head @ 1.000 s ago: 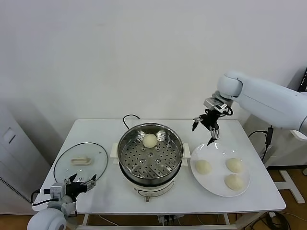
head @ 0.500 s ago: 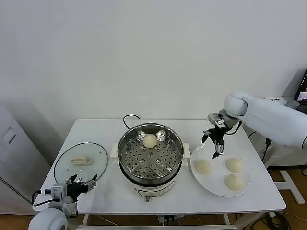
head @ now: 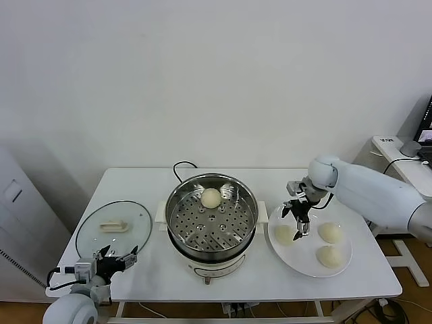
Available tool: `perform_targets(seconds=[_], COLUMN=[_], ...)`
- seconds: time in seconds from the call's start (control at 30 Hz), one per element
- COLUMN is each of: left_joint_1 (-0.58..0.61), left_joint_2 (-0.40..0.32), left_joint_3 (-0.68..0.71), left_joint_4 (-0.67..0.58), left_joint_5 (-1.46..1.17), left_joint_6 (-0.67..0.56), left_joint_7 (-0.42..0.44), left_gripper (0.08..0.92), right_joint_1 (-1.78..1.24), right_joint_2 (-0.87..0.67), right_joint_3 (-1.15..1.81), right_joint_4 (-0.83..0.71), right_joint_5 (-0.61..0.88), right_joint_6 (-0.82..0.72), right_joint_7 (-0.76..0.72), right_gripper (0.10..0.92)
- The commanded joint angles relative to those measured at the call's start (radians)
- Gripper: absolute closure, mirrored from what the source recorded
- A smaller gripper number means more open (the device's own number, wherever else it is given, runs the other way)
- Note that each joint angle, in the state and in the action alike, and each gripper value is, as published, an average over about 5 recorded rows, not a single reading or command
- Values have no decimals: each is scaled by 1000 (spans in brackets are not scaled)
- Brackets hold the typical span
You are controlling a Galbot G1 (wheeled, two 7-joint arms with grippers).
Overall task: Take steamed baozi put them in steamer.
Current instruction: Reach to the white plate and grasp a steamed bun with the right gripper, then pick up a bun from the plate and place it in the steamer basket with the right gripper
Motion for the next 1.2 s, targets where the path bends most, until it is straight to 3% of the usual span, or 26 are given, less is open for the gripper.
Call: perform_targets(seconds=[0.03,0.3,0.63,0.87,1.2], left_joint_1=[0,0,-2,-4,-2], left_joint_2=[2,6,6,3,9], left_joint_3=[0,-2,0,0,-1], left_joint_4=[3,7,9,11,-1], left_joint_5=[1,0,0,1,1], left_joint_6=[-1,-3,-1,2,3], left_joint_7=[0,1,2,-1,-2], left_gripper=[177,177,177,177,177], right_joint_1=[-78,-93,-99,-20,462], right_joint_2=[12,16,10,-21,-74], right_joint_3=[66,85,100,61,-262], right_joint_4=[-34,-33,-24,28,172], right_joint_5=[-45,-57,-80,-47,235], right_joint_6=[-8,-8,2,2,-45], right_joint_7=[25,28,21,-18,-117], right_gripper=[213,297,525,546,563])
